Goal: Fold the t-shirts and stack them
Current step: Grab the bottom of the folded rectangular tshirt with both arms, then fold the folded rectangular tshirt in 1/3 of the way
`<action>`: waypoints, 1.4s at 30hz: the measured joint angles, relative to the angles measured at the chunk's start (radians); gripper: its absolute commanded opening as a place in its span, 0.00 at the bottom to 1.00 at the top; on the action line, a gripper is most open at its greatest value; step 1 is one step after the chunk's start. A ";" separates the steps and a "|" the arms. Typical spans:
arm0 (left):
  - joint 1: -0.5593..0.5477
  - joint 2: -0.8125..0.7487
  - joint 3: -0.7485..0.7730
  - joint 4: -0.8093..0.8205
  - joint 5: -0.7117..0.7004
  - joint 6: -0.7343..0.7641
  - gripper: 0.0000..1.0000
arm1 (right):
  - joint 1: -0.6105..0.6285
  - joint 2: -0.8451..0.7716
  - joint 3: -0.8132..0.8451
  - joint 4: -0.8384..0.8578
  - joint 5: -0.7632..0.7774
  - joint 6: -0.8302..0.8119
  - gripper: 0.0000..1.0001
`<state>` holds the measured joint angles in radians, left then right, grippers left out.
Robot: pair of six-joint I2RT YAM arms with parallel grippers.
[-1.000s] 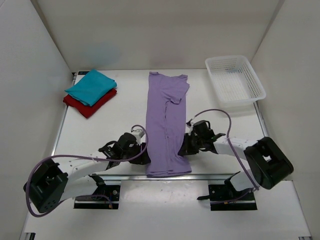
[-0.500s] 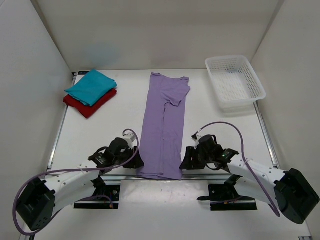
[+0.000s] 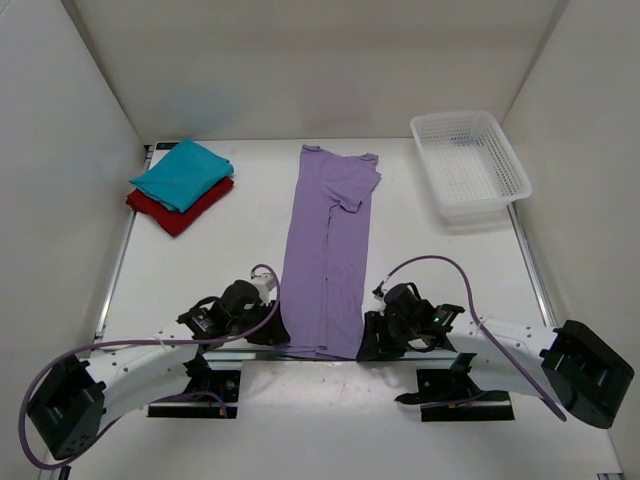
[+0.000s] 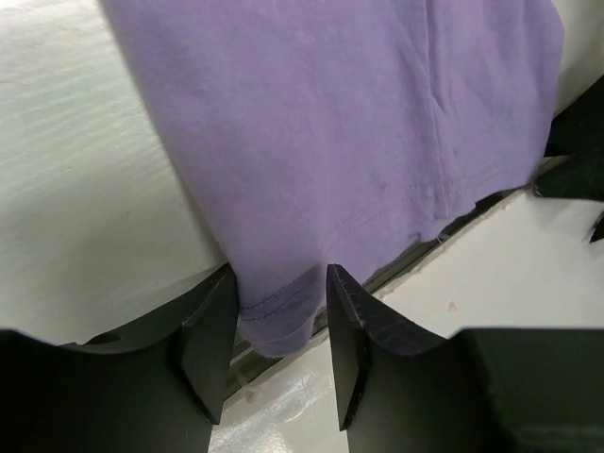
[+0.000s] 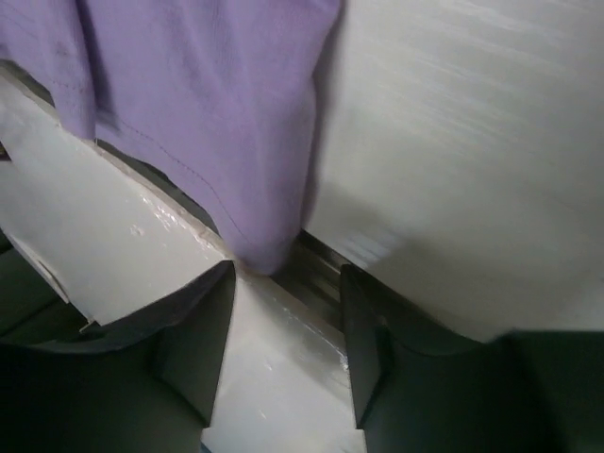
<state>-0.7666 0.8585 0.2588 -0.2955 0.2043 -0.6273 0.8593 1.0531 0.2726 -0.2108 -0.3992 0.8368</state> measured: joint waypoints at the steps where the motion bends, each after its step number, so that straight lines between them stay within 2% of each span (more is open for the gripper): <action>1: -0.004 0.005 0.000 0.003 0.004 -0.001 0.48 | 0.005 0.009 0.002 0.009 0.002 0.005 0.38; 2: -0.009 0.010 0.000 0.006 0.010 -0.003 0.43 | 0.010 0.020 0.003 0.020 0.004 0.009 0.35; 4: -0.017 0.024 -0.002 0.014 0.022 -0.006 0.34 | 0.010 0.032 0.003 0.030 0.006 0.019 0.19; 5: -0.018 0.029 -0.003 0.014 0.026 -0.007 0.26 | 0.010 0.032 0.003 0.037 0.006 0.027 0.15; 9: -0.007 0.011 -0.011 -0.010 0.032 -0.006 0.12 | 0.000 0.002 0.002 0.037 0.019 0.034 0.01; 13: 0.014 -0.016 -0.008 -0.043 0.032 0.000 0.05 | -0.045 -0.077 -0.003 0.048 0.013 0.043 0.00; 19: 0.033 -0.015 0.048 -0.092 0.039 0.008 0.02 | -0.151 -0.159 0.018 0.010 -0.012 0.011 0.00; 23: 0.133 0.035 0.171 -0.116 0.081 0.036 0.03 | -0.281 -0.157 0.105 -0.045 -0.061 -0.055 0.00; 26: 0.220 0.130 0.318 -0.117 0.100 0.064 0.02 | -0.382 -0.116 0.190 -0.056 -0.090 -0.111 0.00; 30: 0.311 0.357 0.563 -0.087 0.122 0.097 0.01 | -0.500 0.027 0.333 -0.052 -0.119 -0.188 0.00; 34: 0.351 0.595 0.753 -0.067 0.112 0.117 0.01 | -0.592 0.209 0.466 -0.003 -0.126 -0.238 0.00; 42: 0.409 0.938 0.998 -0.055 0.093 0.121 0.01 | -0.702 0.539 0.683 0.106 -0.161 -0.265 0.00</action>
<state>-0.3573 1.7962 1.2572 -0.3500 0.2977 -0.5060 0.1577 1.5917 0.9558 -0.1047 -0.5602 0.5716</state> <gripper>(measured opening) 0.134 0.017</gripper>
